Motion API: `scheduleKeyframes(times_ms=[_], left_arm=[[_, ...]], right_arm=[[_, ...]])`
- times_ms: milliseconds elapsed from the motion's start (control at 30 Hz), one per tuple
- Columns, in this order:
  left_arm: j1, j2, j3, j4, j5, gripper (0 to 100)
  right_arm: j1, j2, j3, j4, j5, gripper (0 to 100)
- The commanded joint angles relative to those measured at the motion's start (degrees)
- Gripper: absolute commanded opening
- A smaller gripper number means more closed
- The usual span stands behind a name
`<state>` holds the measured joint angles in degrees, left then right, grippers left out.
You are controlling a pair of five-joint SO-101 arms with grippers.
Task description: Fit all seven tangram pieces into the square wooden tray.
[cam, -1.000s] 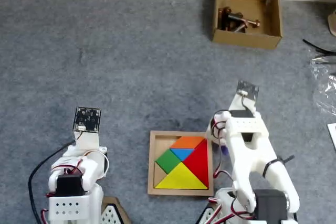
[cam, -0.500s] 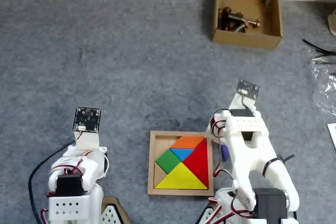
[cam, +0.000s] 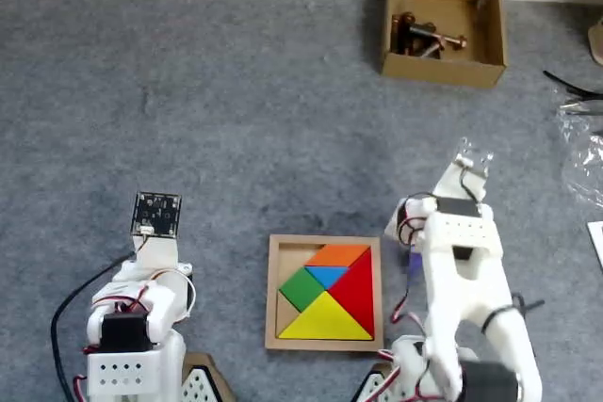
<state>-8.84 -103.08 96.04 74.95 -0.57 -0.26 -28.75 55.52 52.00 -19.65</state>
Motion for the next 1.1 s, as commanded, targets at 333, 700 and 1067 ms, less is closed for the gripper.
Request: scheduleKeyframes(times_ms=[333, 700, 1067], left_arm=[[-0.6, 0.1, 1.2, 0.3, 0.3, 1], [-0.6, 0.1, 1.2, 0.3, 0.3, 1], [-0.6, 0.1, 1.2, 0.3, 0.3, 1]], right_arm=[[0.6, -16.6, 2.3, -0.7, 9.3, 18.4], [-13.1, -17.0, 3.0, 6.1, 12.3, 18.4], [-26.1, -17.0, 2.9, 5.9, 12.0, 18.4]])
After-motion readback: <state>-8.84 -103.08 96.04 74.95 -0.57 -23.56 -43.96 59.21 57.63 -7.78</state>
